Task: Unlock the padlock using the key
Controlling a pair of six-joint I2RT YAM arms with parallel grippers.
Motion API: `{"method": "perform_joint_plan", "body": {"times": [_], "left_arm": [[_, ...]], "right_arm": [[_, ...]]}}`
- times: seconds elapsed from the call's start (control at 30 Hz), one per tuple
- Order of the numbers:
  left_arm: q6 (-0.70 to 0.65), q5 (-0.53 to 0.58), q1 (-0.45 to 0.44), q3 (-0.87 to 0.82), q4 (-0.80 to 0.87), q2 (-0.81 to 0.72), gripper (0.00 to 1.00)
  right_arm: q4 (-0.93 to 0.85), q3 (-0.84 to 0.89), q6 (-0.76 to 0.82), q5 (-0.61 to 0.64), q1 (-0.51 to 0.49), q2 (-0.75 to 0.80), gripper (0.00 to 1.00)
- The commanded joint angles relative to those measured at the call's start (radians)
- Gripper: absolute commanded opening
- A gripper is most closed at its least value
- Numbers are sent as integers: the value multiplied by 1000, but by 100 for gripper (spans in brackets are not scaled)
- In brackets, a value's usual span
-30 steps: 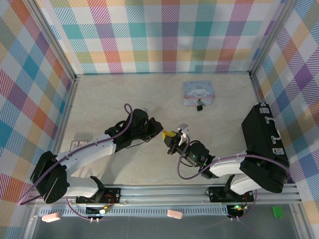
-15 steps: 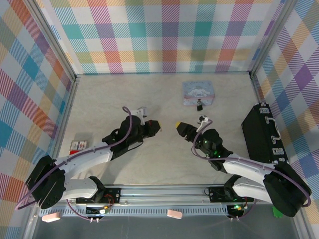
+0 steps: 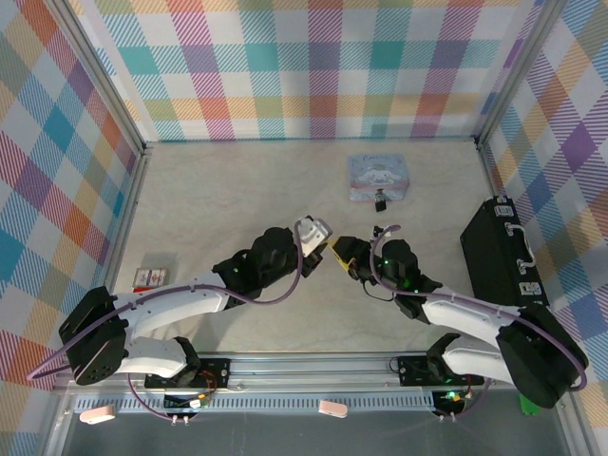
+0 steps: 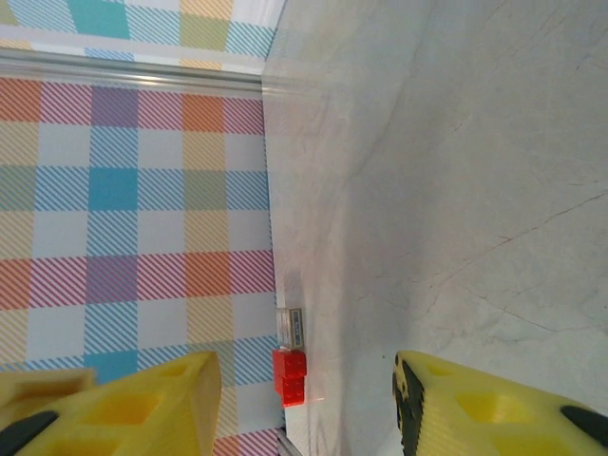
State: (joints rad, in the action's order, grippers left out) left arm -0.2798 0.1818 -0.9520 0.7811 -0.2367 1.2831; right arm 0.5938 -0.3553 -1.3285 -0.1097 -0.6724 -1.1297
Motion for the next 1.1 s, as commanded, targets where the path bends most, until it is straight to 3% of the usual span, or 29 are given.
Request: {"method": "perform_joint_plan", "body": {"times": [0.0,0.33,0.63,0.77,1.07], "left_arm": [[-128,35,11,-44,-18,-40,0],[51,-364,104,-176,-346,-96,0],[195,-680,247,-328,-898,-14,0],[233,-744,266,-312,-1060,78,0],[265,-786,269,-247,-1104,184,0]], "right_arm": [[-99,-14,9,23,2,59,51],[97,-14,-148,-110,4,19,50],[306,2,-248,-163,4,-39,44],[354,2,-280,-172,4,-40,40],[358,16,-292,-163,3,5,31]]}}
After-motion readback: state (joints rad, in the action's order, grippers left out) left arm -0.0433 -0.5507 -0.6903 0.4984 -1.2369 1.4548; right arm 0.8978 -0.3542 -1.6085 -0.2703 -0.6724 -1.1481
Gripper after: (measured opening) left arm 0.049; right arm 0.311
